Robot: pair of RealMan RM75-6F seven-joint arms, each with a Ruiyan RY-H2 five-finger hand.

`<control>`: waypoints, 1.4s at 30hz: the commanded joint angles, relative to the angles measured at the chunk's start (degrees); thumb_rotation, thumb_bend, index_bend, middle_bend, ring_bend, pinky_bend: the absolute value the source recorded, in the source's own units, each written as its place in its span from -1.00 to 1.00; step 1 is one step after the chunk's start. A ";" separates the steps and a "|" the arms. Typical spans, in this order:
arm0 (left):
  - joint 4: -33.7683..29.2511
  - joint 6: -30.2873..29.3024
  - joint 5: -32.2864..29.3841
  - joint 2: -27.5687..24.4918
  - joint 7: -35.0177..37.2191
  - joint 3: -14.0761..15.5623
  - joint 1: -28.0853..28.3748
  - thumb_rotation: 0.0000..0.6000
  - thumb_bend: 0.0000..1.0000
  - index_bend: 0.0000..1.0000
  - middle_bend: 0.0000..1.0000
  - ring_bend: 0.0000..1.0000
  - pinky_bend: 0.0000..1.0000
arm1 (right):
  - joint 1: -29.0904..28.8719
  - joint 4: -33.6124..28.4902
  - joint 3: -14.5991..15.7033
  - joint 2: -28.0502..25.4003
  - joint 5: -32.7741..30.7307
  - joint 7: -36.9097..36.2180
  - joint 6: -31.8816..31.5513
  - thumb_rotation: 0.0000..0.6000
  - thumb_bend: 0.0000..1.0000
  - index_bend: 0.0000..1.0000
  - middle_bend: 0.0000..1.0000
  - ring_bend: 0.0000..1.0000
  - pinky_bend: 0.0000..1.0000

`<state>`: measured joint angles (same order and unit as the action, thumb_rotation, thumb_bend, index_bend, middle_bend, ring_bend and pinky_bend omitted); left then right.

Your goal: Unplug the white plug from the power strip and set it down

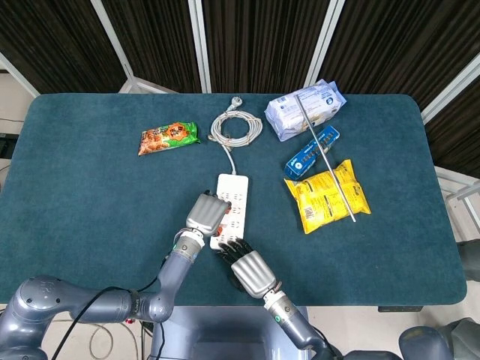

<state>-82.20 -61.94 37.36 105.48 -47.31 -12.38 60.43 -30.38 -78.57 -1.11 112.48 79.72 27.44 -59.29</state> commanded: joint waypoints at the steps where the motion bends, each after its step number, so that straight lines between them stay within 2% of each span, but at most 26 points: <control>1: 0.24 -0.06 0.20 0.01 0.14 -0.15 -0.09 1.00 -0.36 0.63 0.67 -0.26 -0.45 | 0.04 -0.06 0.03 0.02 -0.03 0.16 -0.01 1.00 0.01 -0.55 -0.60 -0.65 -0.62; 8: 1.55 0.50 -0.28 0.15 0.52 -0.59 -0.46 1.00 -0.36 0.63 0.67 -0.26 -0.45 | 0.11 -0.22 0.04 -0.08 -0.34 0.56 0.18 1.00 0.01 -0.55 -0.60 -0.65 -0.62; 25: -0.37 0.15 1.30 0.36 0.13 -1.56 -0.08 1.00 -0.36 0.64 0.67 -0.26 -0.45 | 0.44 -0.60 0.50 -0.04 -0.39 0.78 0.28 1.00 0.01 -0.55 -0.60 -0.64 -0.62; 42: -0.82 -0.36 1.79 -1.52 1.09 -0.07 -2.32 1.00 -0.35 0.65 0.69 -0.23 -0.42 | 0.73 -0.54 0.95 0.61 -0.15 1.20 0.24 1.00 0.01 -0.55 -0.60 -0.64 -0.62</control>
<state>-83.09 -62.35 39.08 103.98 -46.32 -12.47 58.18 -29.64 -79.13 -0.15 113.06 79.58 28.62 -59.07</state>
